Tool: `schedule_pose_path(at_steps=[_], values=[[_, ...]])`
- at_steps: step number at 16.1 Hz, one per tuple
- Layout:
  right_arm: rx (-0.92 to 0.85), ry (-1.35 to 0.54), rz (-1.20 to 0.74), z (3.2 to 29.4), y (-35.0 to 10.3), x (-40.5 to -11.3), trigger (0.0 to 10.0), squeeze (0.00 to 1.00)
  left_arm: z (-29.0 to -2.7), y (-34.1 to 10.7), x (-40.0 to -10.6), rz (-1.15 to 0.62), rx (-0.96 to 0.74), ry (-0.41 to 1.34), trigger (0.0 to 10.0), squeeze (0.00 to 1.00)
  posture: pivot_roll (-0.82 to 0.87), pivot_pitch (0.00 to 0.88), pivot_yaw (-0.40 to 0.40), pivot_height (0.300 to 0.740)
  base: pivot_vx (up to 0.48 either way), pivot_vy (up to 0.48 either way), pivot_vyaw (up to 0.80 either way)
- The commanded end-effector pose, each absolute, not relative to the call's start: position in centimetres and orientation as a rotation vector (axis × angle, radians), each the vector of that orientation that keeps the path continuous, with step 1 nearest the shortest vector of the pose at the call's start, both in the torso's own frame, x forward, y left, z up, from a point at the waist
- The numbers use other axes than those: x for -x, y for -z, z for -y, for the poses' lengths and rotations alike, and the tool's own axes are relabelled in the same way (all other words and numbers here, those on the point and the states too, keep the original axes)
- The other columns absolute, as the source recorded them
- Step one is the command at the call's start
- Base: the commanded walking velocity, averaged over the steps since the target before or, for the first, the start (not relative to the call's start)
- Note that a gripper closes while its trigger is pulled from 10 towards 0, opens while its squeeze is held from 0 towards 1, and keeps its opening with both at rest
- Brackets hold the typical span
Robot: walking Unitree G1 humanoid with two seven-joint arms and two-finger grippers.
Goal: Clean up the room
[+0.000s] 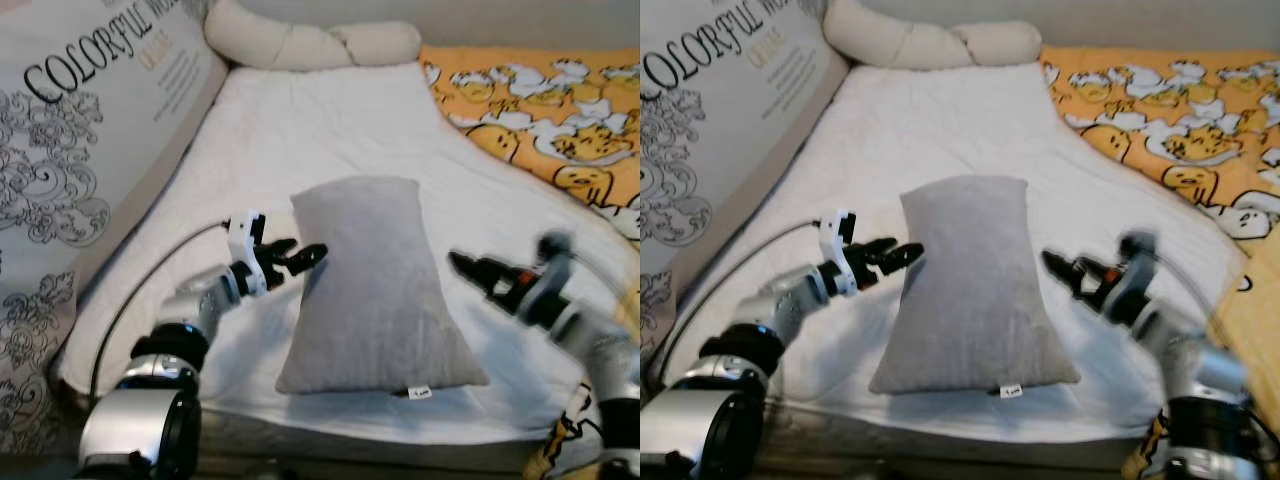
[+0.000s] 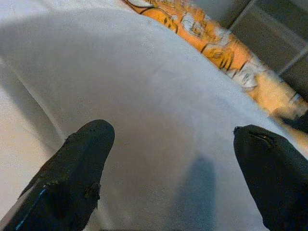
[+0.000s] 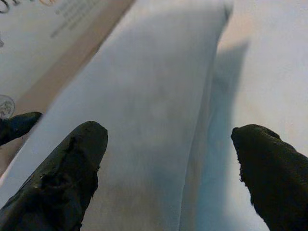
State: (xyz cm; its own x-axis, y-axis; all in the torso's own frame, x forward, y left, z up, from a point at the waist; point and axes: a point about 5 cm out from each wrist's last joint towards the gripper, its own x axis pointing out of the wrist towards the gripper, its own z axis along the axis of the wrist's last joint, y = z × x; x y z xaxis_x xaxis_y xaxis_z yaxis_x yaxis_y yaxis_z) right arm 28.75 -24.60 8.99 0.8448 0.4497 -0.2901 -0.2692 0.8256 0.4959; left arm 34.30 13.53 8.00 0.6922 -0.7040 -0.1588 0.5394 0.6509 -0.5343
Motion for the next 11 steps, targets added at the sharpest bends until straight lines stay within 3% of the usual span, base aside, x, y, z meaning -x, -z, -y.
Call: schedule_pose_path(at_steps=[1,5,8,9,10,11], values=[[-0.493,-0.413,-0.419,24.1,-8.4,-29.1,10.0,1.0,-13.8,-7.4,-34.0,-0.39,0.555,0.709,10.0,1.0,0.01,0.0,0.09,0.74,0.0,0.0,0.0],[-0.644,-0.452,-0.514,22.6,-5.0,-29.0,10.0,1.0,-12.0,-4.6,-32.0,-0.489,0.678,0.726,10.0,1.0,0.0,0.0,0.093,0.74,0.0,0.0,0.0],[-0.723,-0.524,-0.553,20.8,-3.9,-28.7,10.0,1.0,-9.6,-3.5,-30.7,-0.544,0.68,0.837,10.0,1.0,0.0,0.0,0.089,0.74,0.0,0.0,0.0],[-0.702,-0.55,-0.564,20.1,-3.5,-28.4,10.0,1.0,-9.1,-3.6,-30.5,-0.536,0.702,0.873,10.0,0.45,0.0,0.0,0.088,0.74,0.0,0.0,0.0],[-0.643,-0.568,-0.589,19.4,-2.7,-28.0,10.0,0.0,-8.6,-3.7,-30.3,-0.536,0.7,0.911,10.0,0.06,0.0,0.0,0.087,0.74,0.0,0.0,0.0],[-0.625,-0.595,-0.598,19.0,-2.3,-27.8,10.0,0.0,-8.3,-3.5,-30.1,-0.558,0.664,0.944,10.0,0.03,0.0,0.0,0.087,0.74,0.0,0.0,0.0]])
